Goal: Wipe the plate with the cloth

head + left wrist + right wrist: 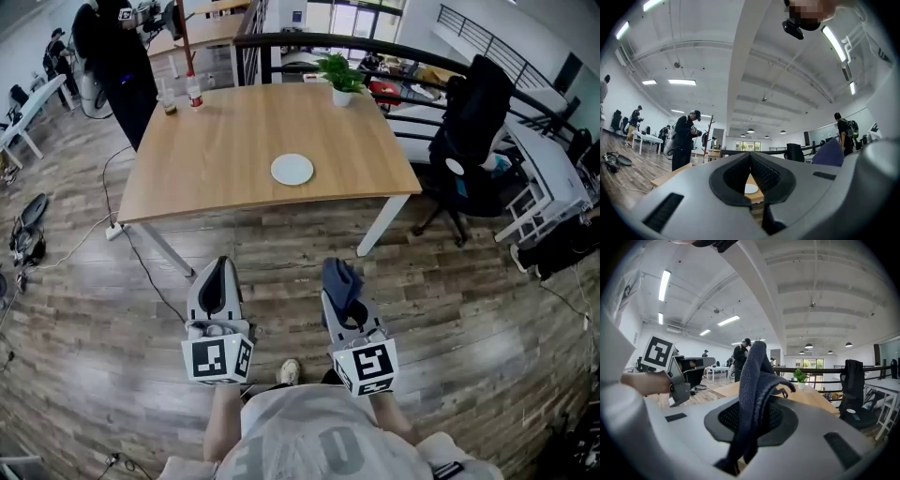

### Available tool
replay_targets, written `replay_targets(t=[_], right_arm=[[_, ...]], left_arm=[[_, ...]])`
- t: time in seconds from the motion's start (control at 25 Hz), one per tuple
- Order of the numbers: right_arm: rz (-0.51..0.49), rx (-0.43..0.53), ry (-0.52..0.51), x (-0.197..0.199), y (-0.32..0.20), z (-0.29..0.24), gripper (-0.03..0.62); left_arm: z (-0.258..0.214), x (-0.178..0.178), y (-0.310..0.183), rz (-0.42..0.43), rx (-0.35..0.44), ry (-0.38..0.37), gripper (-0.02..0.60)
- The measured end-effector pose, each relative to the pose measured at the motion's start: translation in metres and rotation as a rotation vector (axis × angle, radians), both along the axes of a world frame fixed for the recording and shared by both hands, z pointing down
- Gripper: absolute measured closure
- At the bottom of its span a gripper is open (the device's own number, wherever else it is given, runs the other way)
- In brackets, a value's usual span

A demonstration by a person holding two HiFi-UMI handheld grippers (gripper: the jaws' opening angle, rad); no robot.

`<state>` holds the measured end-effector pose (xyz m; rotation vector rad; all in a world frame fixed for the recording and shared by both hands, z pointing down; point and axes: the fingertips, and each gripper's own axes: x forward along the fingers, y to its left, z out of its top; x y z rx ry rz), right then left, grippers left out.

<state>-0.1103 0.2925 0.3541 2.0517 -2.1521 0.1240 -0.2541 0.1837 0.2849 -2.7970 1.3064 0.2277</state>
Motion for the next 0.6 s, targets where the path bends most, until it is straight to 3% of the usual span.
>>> replay_targets(t=[0.32,0.6], right_arm=[[0.037,-0.040,0.009,-0.011,-0.025,0.008,0.537],[0.017,-0.057,-0.005,0.016,-0.048,0.022,0.537]], left_arm=[[0.024,-0.005,-0.031,0.032,-0.048,-0.011,0.575],[0.036,0.026,-0.046,0.038,-0.074,-0.024,0.575]])
